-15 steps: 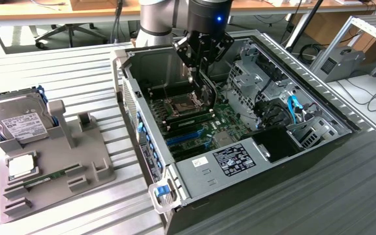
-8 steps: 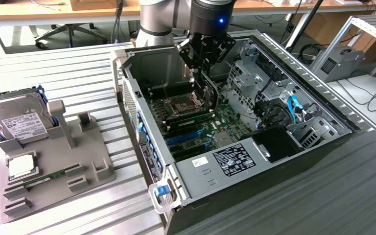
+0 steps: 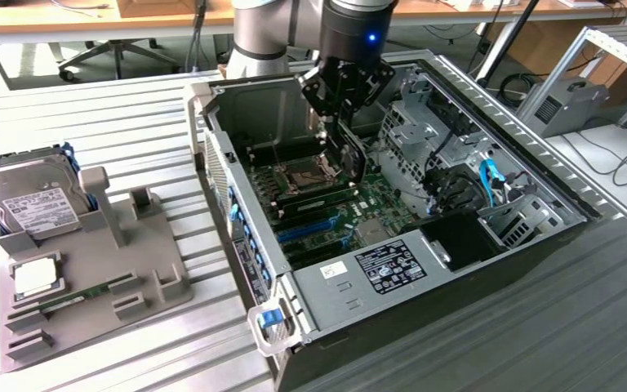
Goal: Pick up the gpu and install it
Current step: 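Pick up the gpu and move the gpu toward the slot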
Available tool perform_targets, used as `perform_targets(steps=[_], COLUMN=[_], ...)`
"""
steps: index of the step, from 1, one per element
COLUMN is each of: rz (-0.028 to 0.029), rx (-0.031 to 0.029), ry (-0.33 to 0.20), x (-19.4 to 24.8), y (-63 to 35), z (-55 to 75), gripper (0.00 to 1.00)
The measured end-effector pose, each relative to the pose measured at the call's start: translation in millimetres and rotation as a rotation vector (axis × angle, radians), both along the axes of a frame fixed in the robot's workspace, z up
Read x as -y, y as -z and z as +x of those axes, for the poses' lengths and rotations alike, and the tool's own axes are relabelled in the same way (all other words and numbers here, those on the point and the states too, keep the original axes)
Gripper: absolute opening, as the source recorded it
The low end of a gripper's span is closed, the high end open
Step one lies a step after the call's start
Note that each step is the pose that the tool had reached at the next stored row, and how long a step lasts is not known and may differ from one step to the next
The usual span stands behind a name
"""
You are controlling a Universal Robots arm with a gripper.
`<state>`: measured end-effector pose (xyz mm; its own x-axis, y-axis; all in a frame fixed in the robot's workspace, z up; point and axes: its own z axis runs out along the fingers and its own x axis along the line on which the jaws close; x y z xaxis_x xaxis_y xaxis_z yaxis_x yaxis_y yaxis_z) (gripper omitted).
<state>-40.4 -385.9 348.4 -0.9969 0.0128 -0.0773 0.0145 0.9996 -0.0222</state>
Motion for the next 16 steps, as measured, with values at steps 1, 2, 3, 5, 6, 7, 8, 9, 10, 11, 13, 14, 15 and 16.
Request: perform_targets(steps=[1, 2, 3, 5, 6, 7, 8, 9, 10, 11, 13, 14, 15, 16], rz=[0.0, 0.0, 0.0001, 0.0, 0.0, 0.0, 0.0, 0.0, 0.0, 0.0, 0.0, 0.0, 0.0, 0.0], rx=[0.0, 0.0, 0.0, 0.0, 0.0, 0.0, 0.0001, 0.0, 0.0, 0.0, 0.0, 0.0, 0.0, 0.0], ry=[0.0, 0.0, 0.0, 0.0, 0.0, 0.0, 0.0, 0.0, 0.0, 0.0, 0.0, 0.0, 0.0, 0.0], x=[0.0, 0.0, 0.0, 0.0, 0.0, 0.0, 0.0, 0.0, 0.0, 0.0, 0.0, 0.0, 0.0, 0.0], y=[0.6, 1.1, 1.6, 2.5, 2.9, 3.4, 3.8, 4.2, 4.6, 5.0, 5.8, 6.1, 6.5, 6.9], z=[0.9, 1.7, 2.5, 3.7, 4.4, 5.2, 5.8, 6.5, 7.1, 7.8, 9.0, 9.4, 9.8, 10.2], gripper=[0.26, 0.26, 0.26, 0.26, 0.26, 0.26, 0.26, 0.26, 0.26, 0.26, 0.26, 0.26, 0.26, 0.26])
